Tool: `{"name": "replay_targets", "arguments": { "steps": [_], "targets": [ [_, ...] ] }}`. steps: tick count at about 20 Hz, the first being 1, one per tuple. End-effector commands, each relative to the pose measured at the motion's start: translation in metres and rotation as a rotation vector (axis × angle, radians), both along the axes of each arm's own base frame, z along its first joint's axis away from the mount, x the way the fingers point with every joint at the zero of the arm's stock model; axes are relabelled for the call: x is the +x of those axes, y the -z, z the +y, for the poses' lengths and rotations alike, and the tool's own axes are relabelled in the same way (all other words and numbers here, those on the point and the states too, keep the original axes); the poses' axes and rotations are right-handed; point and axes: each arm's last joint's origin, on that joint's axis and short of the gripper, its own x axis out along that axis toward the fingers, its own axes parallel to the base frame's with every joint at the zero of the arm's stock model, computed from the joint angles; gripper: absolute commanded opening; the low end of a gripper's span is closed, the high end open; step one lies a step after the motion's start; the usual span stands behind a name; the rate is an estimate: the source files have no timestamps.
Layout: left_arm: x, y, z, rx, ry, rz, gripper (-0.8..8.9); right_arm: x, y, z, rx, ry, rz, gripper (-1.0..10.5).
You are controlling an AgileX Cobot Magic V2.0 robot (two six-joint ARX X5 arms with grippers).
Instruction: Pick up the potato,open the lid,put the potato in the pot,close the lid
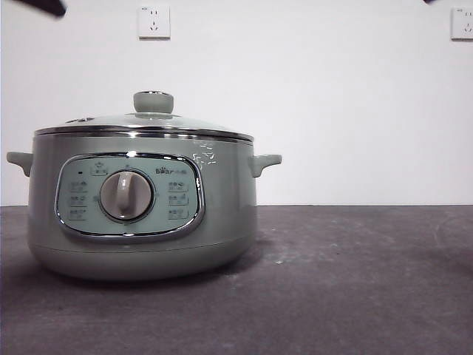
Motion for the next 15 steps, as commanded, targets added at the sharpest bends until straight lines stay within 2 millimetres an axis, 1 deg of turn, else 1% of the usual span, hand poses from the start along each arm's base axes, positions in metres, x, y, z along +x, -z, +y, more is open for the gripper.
{"name": "replay_targets", "arguments": {
  "steps": [1, 5, 12, 14, 15],
  "targets": [
    [-0.002, 0.005, 0.001, -0.01, -0.023, 0.055, -0.03, 0.001, 0.003, 0.0, 0.015, 0.044, 0.015, -0.2],
    [-0.002, 0.013, 0.002, 0.052, -0.027, 0.124, -0.03, 0.001, 0.003, -0.001, 0.01, 0.059, 0.01, -0.2],
    [-0.003, 0.014, 0.002, 0.056, -0.024, 0.125, -0.03, 0.001, 0.003, -0.001, 0.013, 0.06, 0.006, -0.2],
    [-0.01, 0.007, 0.013, 0.072, -0.035, 0.056, -0.03, 0.001, 0.003, -0.001, 0.014, 0.059, 0.006, -0.2],
    [-0.013, 0.004, 0.018, 0.053, -0.045, 0.029, -0.03, 0.001, 0.003, -0.001, 0.013, 0.06, 0.005, -0.2]
  ]
}}
